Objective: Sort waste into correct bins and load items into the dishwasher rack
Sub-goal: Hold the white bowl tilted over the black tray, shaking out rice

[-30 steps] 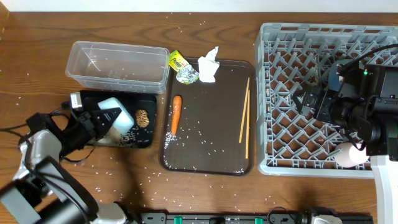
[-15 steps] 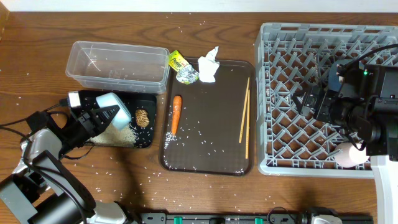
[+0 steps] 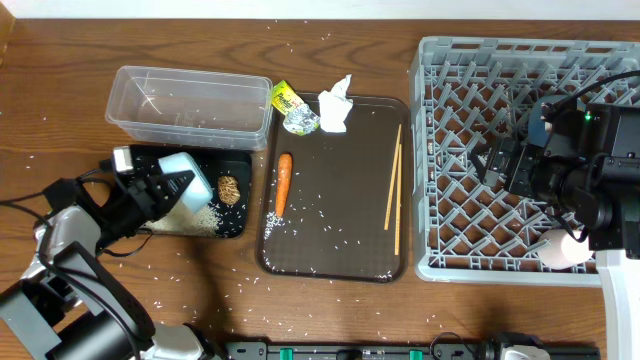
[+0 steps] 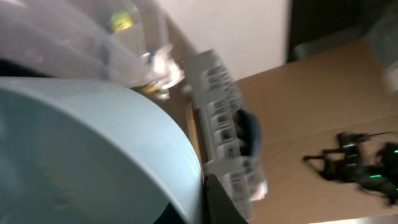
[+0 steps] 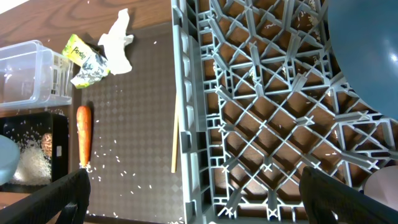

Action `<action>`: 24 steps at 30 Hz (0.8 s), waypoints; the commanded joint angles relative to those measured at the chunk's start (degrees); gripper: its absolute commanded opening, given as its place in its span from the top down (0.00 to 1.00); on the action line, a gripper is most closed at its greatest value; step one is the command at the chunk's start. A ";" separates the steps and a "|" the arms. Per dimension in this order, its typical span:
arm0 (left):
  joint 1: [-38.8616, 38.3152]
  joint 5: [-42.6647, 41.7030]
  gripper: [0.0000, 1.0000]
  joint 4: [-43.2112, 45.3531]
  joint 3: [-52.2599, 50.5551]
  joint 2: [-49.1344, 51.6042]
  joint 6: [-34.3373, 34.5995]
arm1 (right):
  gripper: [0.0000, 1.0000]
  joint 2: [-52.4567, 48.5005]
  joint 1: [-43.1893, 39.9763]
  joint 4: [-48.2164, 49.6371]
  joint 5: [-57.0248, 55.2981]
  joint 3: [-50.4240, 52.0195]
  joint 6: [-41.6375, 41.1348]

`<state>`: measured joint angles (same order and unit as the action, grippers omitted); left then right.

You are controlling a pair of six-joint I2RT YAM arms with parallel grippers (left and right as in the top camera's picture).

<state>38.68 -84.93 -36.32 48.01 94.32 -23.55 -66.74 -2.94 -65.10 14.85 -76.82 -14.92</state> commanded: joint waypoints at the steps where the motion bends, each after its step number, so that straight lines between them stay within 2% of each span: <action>1: -0.35 -5.05 0.94 0.74 -0.22 -0.96 4.46 | 0.01 0.11 0.33 0.07 0.66 -0.37 -0.72; 3: -1.01 -3.76 0.94 1.22 0.11 -1.60 0.72 | 0.01 0.13 0.35 -0.48 0.61 -0.37 -0.70; 4: -1.03 0.13 0.94 1.62 0.13 -1.64 0.13 | 0.01 0.09 0.35 -0.42 0.61 -0.37 -0.70; 6: -0.90 -5.09 0.94 1.49 0.20 -1.57 4.81 | 0.01 0.11 0.35 -0.04 0.66 -0.37 -0.70; 7: -1.18 -4.31 0.94 1.92 0.15 -1.88 1.09 | 0.01 0.15 0.35 -0.26 0.68 -0.37 -0.72; 8: -1.22 0.09 0.94 1.97 0.04 -1.88 -1.57 | 0.01 0.15 0.35 -0.48 0.63 -0.37 -0.70; 9: -1.11 0.79 0.94 2.60 0.13 -1.70 4.15 | 0.01 0.09 0.35 -0.39 0.61 -0.37 -0.70; 10: -0.98 -3.96 0.94 2.67 0.11 -1.57 7.74 | 0.01 0.09 0.35 -0.22 0.63 -0.37 -0.70; 11: -1.01 -5.09 0.94 0.68 0.52 -1.68 13.57 | 0.01 0.09 0.35 -0.09 0.63 -0.37 -0.70; 12: -1.46 -4.92 0.94 0.83 0.55 -2.34 11.80 | 0.01 0.11 0.35 -0.11 0.63 -0.37 -0.70; 13: -1.97 -1.09 0.94 0.68 0.20 -2.95 4.15 | 0.01 0.11 0.33 -0.07 0.61 -0.37 -0.70; 14: -1.99 3.19 0.94 0.76 0.15 -3.23 2.29 | 0.01 0.09 0.33 0.17 0.61 -0.37 -0.70; 15: -1.79 1.11 0.94 1.88 0.15 -3.15 5.53 | 0.01 0.09 0.35 0.72 0.63 -0.37 -0.70; 16: -1.75 -5.42 0.94 2.49 0.15 -3.13 7.06 | 0.01 0.11 0.35 1.03 0.70 -0.37 -0.72; 17: -1.75 -5.11 0.94 1.84 0.50 -3.26 10.10 | 0.01 0.15 0.33 1.03 0.87 -0.37 -0.72; 20: -1.75 -5.16 0.94 1.20 0.87 -5.27 12.13 | 0.01 0.20 0.33 1.01 0.85 -0.37 -0.70; 21: -1.75 -5.16 0.94 0.98 0.85 -6.23 10.93 | 0.01 0.20 0.35 1.03 0.85 -0.37 -0.70; 22: -1.75 -5.01 0.94 1.01 0.70 -7.19 6.45 | 0.01 0.22 0.35 0.96 0.85 -0.37 -0.70; 23: -1.77 -2.91 0.94 0.85 0.26 -8.13 1.31 | 0.01 0.22 0.33 0.79 0.83 -0.37 -0.68; 24: -1.75 1.20 0.94 1.38 -0.07 -8.59 0.66 | 0.01 0.20 0.33 0.74 0.85 -0.37 -0.66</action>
<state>36.97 -87.31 -35.31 48.07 88.49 -16.51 -66.74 -2.94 -64.29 15.07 -76.82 -14.92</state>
